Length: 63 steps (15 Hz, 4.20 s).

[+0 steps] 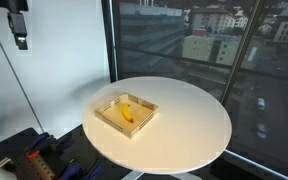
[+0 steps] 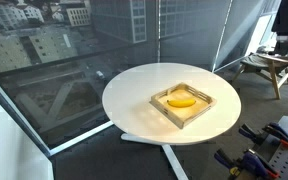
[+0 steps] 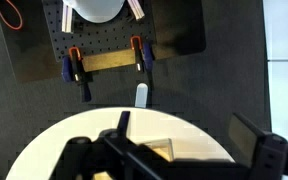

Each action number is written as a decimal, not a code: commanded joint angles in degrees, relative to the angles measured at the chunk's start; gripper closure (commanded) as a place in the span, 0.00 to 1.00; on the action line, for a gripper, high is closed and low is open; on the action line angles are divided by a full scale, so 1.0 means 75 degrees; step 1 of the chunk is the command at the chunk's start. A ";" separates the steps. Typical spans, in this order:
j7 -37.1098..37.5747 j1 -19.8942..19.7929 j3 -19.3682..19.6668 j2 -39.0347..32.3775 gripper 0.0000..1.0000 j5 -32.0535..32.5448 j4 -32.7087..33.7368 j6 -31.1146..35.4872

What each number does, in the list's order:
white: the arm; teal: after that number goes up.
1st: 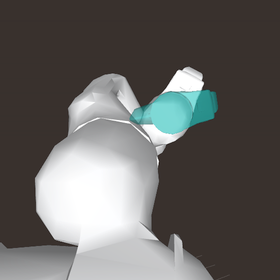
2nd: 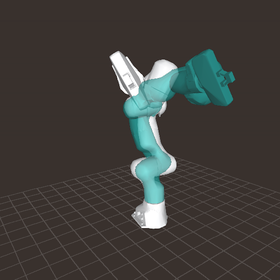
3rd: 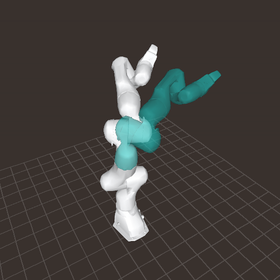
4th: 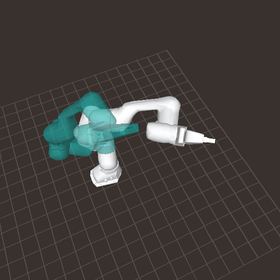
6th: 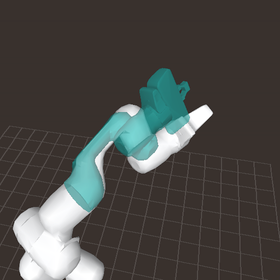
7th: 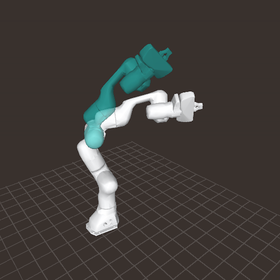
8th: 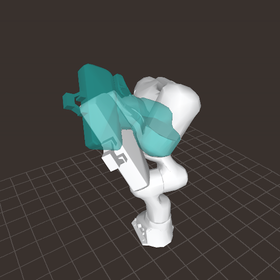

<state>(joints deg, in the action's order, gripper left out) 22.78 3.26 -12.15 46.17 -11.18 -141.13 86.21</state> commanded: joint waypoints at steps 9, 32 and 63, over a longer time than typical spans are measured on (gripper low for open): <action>-0.0049 -0.0087 -0.0057 0.0007 0.00 -0.0032 0.0016 -0.0024; -0.0049 -0.0087 -0.0057 0.0007 0.00 -0.0032 0.0015 -0.0024; -0.0115 -0.0098 -0.0176 -0.0178 0.00 0.0048 0.0142 0.0454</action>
<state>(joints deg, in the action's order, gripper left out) 22.55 3.21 -12.97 46.03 -11.17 -141.12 87.78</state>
